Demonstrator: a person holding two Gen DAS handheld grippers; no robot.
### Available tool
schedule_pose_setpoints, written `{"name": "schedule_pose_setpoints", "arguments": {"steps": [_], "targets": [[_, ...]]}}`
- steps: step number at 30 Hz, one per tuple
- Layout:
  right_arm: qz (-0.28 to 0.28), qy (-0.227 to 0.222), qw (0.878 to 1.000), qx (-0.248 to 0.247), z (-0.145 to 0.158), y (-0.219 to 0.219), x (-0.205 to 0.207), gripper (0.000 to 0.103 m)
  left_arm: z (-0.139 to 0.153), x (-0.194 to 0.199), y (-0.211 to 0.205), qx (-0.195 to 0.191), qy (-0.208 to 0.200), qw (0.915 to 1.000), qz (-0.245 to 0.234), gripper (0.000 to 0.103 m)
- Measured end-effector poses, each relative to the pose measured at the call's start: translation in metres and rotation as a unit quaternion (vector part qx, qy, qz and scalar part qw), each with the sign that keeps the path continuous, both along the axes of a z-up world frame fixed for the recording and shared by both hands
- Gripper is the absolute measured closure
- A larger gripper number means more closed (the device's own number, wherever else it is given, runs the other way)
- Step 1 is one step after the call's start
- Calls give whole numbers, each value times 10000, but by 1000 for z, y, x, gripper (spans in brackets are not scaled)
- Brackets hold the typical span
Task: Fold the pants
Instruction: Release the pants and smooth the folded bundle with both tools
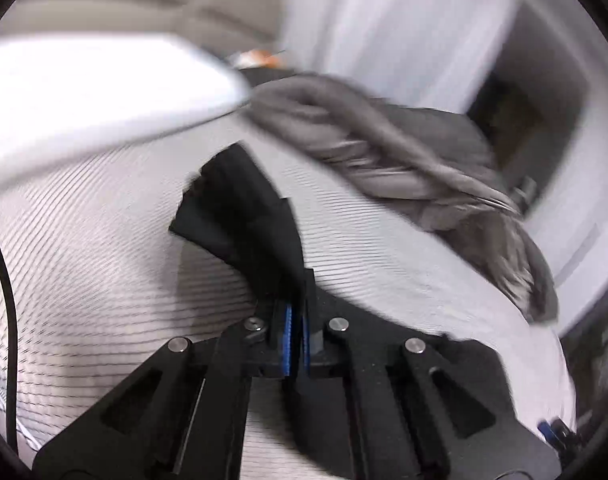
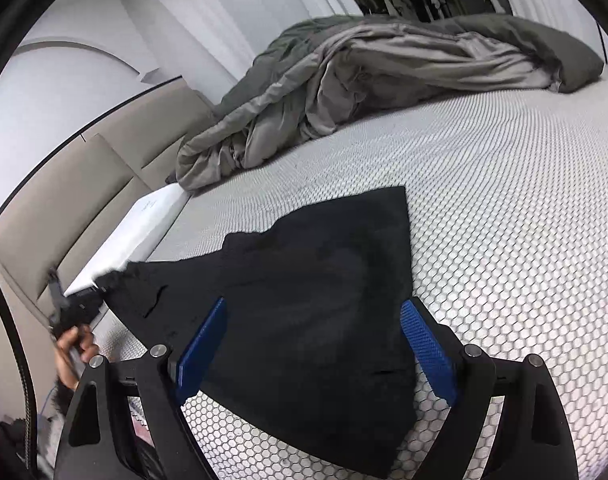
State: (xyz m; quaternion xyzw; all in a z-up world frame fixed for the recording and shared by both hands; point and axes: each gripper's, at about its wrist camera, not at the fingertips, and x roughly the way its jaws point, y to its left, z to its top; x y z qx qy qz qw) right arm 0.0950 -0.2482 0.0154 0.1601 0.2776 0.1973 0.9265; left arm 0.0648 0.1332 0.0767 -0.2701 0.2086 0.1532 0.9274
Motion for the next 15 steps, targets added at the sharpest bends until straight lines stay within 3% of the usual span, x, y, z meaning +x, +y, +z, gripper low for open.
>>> {"name": "schedule_pose_setpoints", "arguments": {"steps": [4, 8, 9, 10, 11, 12, 13, 14, 15], "targets": [[-101, -10, 9999, 26, 1, -11, -2, 14, 53, 26, -96, 436, -470, 9911, -1170, 102], [-344, -77, 9993, 114, 3, -28, -4, 14, 65, 49, -196, 402, -583, 9650, -2525, 100], [-419, -69, 9990, 158, 3, -35, -4, 14, 57, 57, -225, 330, -408, 9542, -2947, 99], [-523, -42, 9984, 214, 2, -42, -3, 14, 44, 67, -250, 272, -175, 9402, -3390, 85], [-601, -14, 9979, 256, 2, -48, -2, 14, 30, 77, -269, 214, 58, 9250, -3793, 59], [-702, 20, 9971, 310, 1, -55, -1, 14, 8, 85, -292, 131, 452, 9002, -4330, 45], [-818, 51, 9959, 382, 0, -63, -1, 14, -10, 90, -305, 63, 760, 8838, -4616, 39], [-928, 95, 9945, 473, -1, -70, 0, 14, -32, 93, -315, 60, 1090, 8737, -4741, 39], [-1014, 153, 9930, 582, -2, -77, 1, 14, -41, 93, -317, 79, 1201, 8723, -4738, 39]]}}
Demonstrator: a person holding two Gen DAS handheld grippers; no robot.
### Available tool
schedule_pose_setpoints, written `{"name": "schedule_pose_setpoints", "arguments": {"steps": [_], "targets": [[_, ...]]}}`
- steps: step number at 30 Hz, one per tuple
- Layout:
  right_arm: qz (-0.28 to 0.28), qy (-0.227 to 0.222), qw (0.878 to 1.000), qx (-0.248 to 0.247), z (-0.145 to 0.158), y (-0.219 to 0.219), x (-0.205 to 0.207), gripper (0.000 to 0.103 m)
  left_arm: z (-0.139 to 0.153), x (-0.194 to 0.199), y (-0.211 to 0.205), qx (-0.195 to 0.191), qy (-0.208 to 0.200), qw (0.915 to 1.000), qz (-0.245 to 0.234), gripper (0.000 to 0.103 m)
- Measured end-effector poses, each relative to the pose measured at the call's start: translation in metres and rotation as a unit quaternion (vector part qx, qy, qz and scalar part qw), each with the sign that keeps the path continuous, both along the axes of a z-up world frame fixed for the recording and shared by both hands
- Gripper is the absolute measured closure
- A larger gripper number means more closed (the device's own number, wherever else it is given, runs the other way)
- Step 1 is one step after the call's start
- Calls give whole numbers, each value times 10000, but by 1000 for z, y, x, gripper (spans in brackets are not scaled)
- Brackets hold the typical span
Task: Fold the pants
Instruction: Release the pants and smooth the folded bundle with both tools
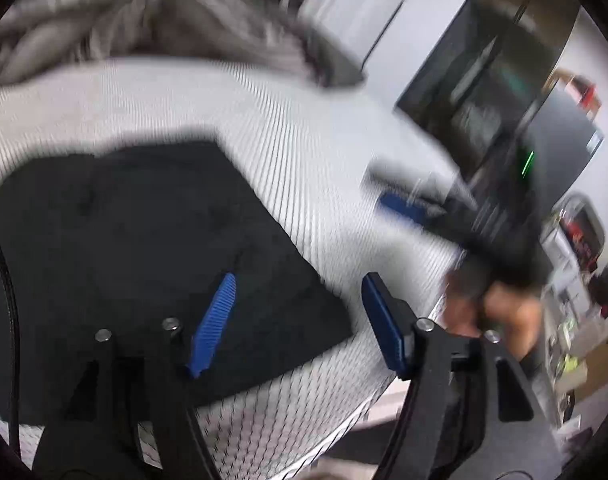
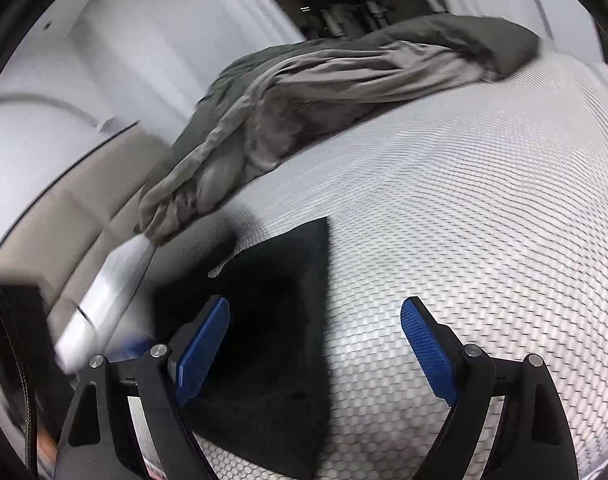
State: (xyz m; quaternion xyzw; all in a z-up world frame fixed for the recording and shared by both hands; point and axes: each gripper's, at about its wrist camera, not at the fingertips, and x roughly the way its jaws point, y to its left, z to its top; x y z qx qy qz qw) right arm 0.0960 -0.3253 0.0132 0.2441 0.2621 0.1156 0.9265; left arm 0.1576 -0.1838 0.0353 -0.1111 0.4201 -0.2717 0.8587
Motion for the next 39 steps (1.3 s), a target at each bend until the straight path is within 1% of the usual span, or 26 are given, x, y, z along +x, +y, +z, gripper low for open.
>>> {"name": "schedule_pose_setpoints", "arguments": {"steps": [2, 3, 5, 6, 7, 8, 9, 11, 12, 14, 16, 18, 19, 21, 22, 24, 25, 29, 31, 32, 33, 35, 36, 37, 38, 39], "targets": [[-66, 127, 9997, 195, -3, -10, 3, 14, -9, 0, 8, -40, 89, 10000, -13, 39], [-36, 162, 9996, 237, -3, -10, 4, 14, -6, -3, 15, -157, 67, 9998, -31, 39], [158, 230, 9994, 226, -4, -4, 8, 14, 9, -5, 36, -252, -200, 9995, 72, 39], [268, 252, 9991, 197, -4, 1, 11, 14, 20, -5, 50, -168, -482, 9984, 240, 39], [434, 270, 9985, 171, -4, 7, 13, 14, 27, -6, 60, -48, -703, 9967, 405, 36], [635, 282, 9974, 164, -4, 15, 15, 15, 33, -3, 73, 99, -900, 9939, 623, 30], [845, 293, 9958, 190, -4, 24, 18, 15, 35, -2, 89, 245, -1069, 9898, 910, 28], [1277, 344, 9907, 320, -7, 38, 25, 17, 28, 2, 116, 449, -1202, 9814, 1429, 28], [1433, 388, 9882, 370, -10, 43, 28, 20, 20, 7, 134, 497, -1154, 9781, 1660, 28], [1655, 493, 9838, 492, -15, 52, 37, 23, 3, 25, 160, 414, -848, 9763, 1947, 28], [1895, 599, 9779, 645, -18, 60, 45, 29, -16, 35, 188, 84, -360, 9753, 2177, 29], [2082, 574, 9742, 657, -20, 68, 48, 29, -31, 30, 212, -97, -170, 9735, 2278, 29], [2104, 533, 9738, 674, -19, 69, 49, 29, -34, 29, 218, -109, -156, 9726, 2316, 29], [2224, 460, 9697, 899, -17, 72, 50, 29, -35, 24, 226, -31, -186, 9717, 2355, 29], [2188, 482, 9707, 875, -17, 74, 52, 29, -35, 21, 229, 4, -213, 9715, 2361, 29], [1942, 587, 9775, 571, -19, 77, 55, 29, -35, 18, 228, 62, -297, 9718, 2337, 29], [1898, 644, 9779, 597, -22, 77, 59, 29, -34, 18, 227, 90, -339, 9726, 2298, 29], [1830, 690, 9757, 990, -29, 75, 76, 30, -20, 3, 202, 214, -428, 9736, 2234, 29], [1850, 736, 9727, 1191, -33, 75, 88, 36, -20, 4, 198, 232, -431, 9744, 2192, 29], [1861, 779, 9716, 1233, -35, 77, 93, 48, -19, 2, 196, 256, -439, 9744, 2190, 29], [1839, 827, 9729, 1133, -36, 79, 94, 71, -19, 0, 194, 297, -453, 9745, 2177, 29], [1629, 987, 9796, 649, -39, 86, 97, 96, -18, -3, 193, 351, -487, 9741, 2180, 29], [1555, 986, 9812, 581, -39, 85, 95, 97, -16, -5, 194, 350, -510, 9740, 2181, 29], [1538, 877, 9819, 673, -35, 81, 88, 97, -15, -5, 195, 332, -528, 9738, 2185, 29], [1572, 701, 9825, 714, -27, 80, 80, 97, -14, -7, 196, 321, -536, 9736, 2195, 28], [1542, 524, 9850, 572, -17, 79, 70, 97, -14, -7, 198, 313, -533, 9731, 2218, 29]]}}
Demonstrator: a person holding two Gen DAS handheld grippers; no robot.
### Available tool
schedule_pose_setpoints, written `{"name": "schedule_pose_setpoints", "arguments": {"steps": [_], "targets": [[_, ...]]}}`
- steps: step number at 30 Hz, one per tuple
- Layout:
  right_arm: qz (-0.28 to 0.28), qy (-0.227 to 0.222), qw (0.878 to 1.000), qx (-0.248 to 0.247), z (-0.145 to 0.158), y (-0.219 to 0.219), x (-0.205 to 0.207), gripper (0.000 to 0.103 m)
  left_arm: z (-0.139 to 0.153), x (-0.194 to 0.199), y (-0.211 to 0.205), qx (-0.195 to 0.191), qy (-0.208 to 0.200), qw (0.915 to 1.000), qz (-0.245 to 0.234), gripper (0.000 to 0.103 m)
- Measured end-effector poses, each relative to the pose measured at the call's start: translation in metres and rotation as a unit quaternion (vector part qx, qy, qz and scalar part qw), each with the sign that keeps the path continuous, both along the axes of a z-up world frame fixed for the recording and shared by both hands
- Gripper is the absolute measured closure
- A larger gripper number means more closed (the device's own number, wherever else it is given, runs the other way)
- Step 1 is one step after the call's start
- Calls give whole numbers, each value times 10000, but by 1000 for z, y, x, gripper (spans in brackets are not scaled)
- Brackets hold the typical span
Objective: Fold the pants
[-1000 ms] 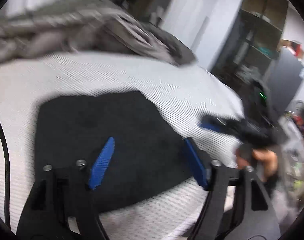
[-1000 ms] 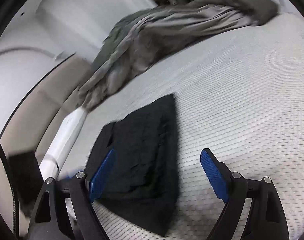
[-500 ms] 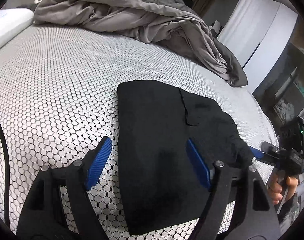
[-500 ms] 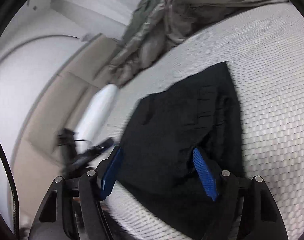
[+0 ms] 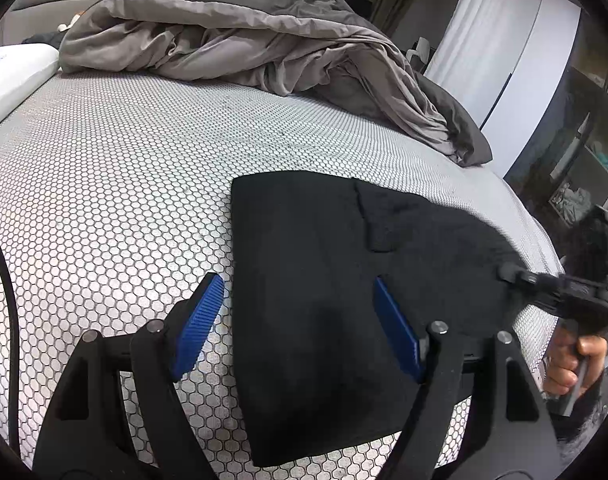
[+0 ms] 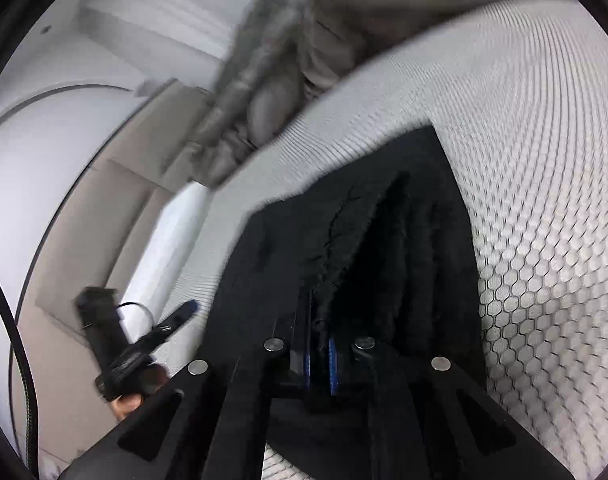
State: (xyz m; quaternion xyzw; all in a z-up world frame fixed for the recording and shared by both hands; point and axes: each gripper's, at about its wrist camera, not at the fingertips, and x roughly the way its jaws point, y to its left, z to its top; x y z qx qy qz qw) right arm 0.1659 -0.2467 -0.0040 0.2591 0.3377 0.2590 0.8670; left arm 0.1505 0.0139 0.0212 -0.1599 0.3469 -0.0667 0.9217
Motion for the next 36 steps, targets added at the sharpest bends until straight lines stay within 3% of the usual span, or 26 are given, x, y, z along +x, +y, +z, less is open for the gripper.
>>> {"name": "schedule_pose_setpoints", "arguments": {"steps": [2, 3, 5, 7, 9, 11, 16, 23, 31, 32, 33, 36], "targets": [[25, -113, 9995, -300, 6, -3, -12, 97, 0, 0, 1, 1, 37, 10000, 20, 29], [18, -15, 9991, -423, 1, -4, -12, 91, -1, 1, 1, 10, 57, 10000, 38, 29], [-232, 509, 9933, -1009, -20, -9, -6, 86, -4, 3, 1, 40, 118, 9999, 63, 29], [-209, 654, 9940, -853, -29, -18, -4, 84, -7, 4, 0, 45, 174, 9998, 72, 29], [-219, 502, 9964, -648, -21, -27, -9, 70, -7, 4, -3, 70, 183, 9998, 58, 29], [-364, 326, 9965, -681, -17, -34, -13, 62, -8, 4, -6, 130, 178, 9998, 30, 29], [-183, 644, 9975, -216, -31, -44, -1, 62, -9, 4, -8, 159, 216, 9996, 11, 29], [402, 204, 9982, 390, -9, -36, -17, 60, -14, 5, -4, 131, 266, 9995, 102, 29], [553, 747, 9957, -43, -31, -21, -7, 60, -14, 7, -10, 160, 261, 9995, 74, 29], [597, 740, 9955, -24, -33, -17, -5, 67, -13, 8, -10, 160, 248, 9995, 63, 29], [617, 716, 9955, -53, -33, -14, -3, 83, -11, 8, -10, 154, 225, 9996, 59, 29], [592, 435, 9972, 160, -16, -12, -5, 89, -5, 6, -6, 96, 132, 9998, 88, 29]]}}
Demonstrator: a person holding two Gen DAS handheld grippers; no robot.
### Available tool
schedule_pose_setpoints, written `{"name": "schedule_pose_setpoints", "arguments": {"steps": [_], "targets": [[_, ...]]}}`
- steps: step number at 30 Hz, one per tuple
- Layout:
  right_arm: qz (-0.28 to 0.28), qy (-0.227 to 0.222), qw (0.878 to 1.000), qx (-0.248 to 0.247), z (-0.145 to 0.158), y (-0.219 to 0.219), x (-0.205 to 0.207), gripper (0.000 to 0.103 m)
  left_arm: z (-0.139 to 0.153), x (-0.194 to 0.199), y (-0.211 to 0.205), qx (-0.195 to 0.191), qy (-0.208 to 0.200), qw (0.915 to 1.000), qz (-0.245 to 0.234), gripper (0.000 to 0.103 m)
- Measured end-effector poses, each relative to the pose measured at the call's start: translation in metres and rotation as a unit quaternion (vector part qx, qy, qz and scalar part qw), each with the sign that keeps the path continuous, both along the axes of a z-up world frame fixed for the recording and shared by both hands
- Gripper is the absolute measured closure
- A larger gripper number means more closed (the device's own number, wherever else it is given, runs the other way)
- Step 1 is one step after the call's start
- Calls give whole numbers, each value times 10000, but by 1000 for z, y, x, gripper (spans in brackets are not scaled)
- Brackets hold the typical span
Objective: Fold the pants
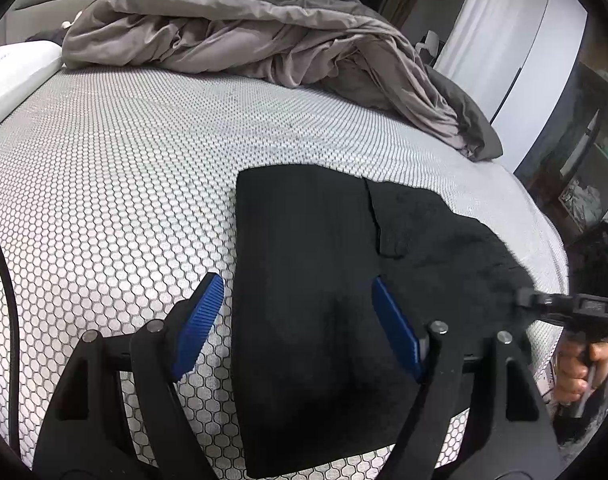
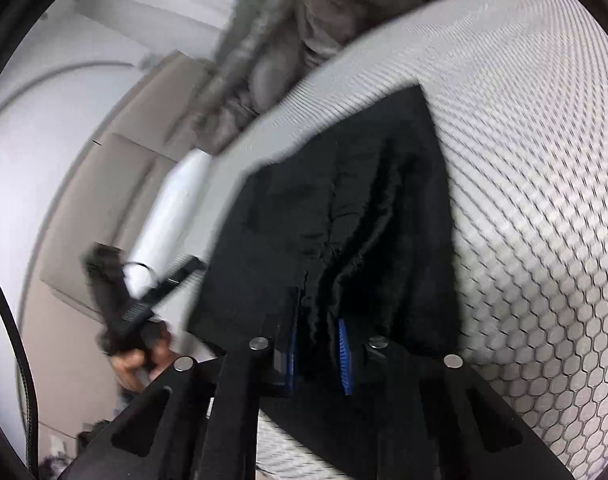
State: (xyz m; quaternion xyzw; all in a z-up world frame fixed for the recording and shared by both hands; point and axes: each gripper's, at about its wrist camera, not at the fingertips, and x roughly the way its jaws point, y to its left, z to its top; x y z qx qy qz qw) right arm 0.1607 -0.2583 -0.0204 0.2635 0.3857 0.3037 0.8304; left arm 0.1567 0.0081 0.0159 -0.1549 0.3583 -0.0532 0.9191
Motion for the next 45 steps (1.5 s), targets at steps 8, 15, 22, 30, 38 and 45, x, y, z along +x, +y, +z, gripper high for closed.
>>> {"name": "schedule_pose_setpoints", "arguments": {"steps": [8, 15, 22, 30, 38, 45], "targets": [[-20, 380, 9971, -652, -9, -8, -42, 87, -8, 3, 15, -56, 205, 9997, 75, 29], [-286, 32, 9951, -951, -2, -18, -44, 72, -36, 12, 15, -668, 810, 9937, -382, 64], [-733, -181, 9845, -1585, 9, -14, -26, 67, -26, -10, 3, -234, 871, 9950, -437, 70], [-950, -1308, 9683, -1905, 41, 25, -52, 62, 10, -36, -30, 637, -284, 9963, -497, 60], [143, -1302, 9427, -3070, -7, 126, -27, 56, -29, -32, -99, 1527, 81, 9700, -1887, 47], [-416, -1403, 9115, -3844, -7, 72, -39, 77, -22, -36, -53, 1122, 324, 9781, -1722, 43]]}}
